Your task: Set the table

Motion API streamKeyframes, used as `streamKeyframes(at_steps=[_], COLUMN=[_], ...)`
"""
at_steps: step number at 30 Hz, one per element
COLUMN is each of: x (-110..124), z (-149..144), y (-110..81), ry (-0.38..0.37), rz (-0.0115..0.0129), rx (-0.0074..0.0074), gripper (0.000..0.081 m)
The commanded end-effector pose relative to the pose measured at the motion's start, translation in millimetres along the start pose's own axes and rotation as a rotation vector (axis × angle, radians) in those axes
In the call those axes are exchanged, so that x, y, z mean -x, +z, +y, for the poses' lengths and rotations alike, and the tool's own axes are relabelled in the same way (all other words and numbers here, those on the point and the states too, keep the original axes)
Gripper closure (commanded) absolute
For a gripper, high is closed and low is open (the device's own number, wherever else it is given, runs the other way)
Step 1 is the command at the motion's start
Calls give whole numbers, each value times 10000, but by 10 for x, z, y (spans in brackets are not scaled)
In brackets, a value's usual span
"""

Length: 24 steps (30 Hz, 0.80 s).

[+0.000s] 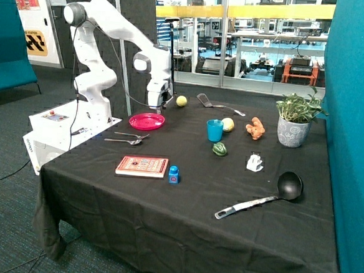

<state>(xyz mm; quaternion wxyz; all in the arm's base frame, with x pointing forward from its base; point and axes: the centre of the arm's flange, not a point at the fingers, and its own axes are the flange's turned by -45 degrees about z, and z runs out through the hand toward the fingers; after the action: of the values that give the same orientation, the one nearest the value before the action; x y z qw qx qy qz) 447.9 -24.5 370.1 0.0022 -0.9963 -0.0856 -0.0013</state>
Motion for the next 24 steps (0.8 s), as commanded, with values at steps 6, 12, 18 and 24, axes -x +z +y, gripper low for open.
streamKeyframes(at_steps=[6,12,18,24], x=[-626,-908,-1190,-1352], z=[-171,-157,-83,-40], y=[-277,-347,-329,-312], ry=[-234,-114,339,495], rz=[-30,-30,-29,-29], rx=[41,41,41,42], gripper=[484,460,413,394])
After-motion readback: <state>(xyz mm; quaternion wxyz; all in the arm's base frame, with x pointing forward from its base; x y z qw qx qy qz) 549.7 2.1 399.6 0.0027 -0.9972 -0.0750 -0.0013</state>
